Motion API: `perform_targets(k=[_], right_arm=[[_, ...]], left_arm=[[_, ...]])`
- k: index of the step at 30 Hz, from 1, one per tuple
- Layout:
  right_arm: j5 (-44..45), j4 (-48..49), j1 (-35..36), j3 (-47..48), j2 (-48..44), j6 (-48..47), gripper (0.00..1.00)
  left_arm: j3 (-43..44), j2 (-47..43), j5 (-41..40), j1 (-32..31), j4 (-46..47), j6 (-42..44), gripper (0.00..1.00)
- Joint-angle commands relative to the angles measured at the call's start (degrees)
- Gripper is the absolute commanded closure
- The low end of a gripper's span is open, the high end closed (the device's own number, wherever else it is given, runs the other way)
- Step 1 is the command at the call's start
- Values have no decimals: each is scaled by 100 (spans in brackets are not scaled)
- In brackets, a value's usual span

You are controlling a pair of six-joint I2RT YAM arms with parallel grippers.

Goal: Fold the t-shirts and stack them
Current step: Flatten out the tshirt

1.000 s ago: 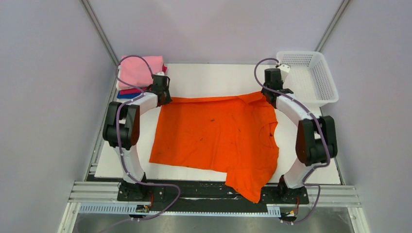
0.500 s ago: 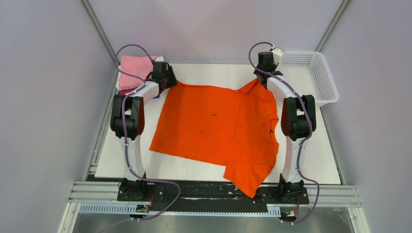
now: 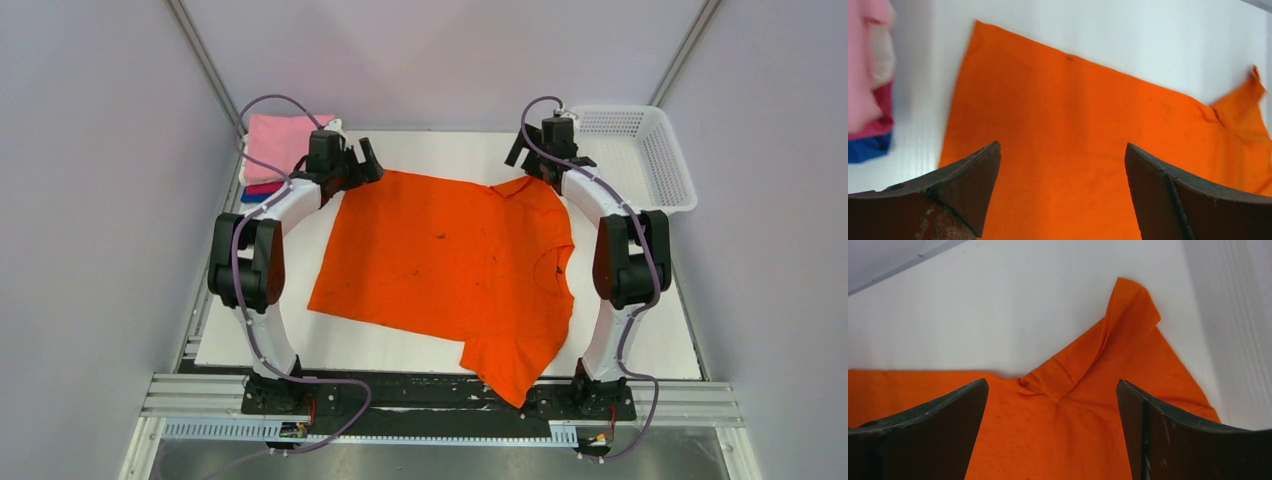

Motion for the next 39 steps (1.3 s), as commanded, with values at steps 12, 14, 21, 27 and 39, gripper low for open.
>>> perform_targets(k=[12,14,21,27,39], right_arm=[[-1327,61,25,243,806,609,0],[-1295,69,29,339,954,637,0],[-1148,416,22,1169,1757,610,0],[-957,613,48,2425,2583,725,0],[-926,759,59,3910,2976,773,0]], left_arm=[[-2250,-1119,711,-746,839,-606,0],[-2396,-1095,605,-751,732,-573,0],[-2659,-1131,309,-751,565,-433,0],[-2642,-1130,33,-751,362,-291,0],[-2532,-1458,-2,-751,135,-222,0]])
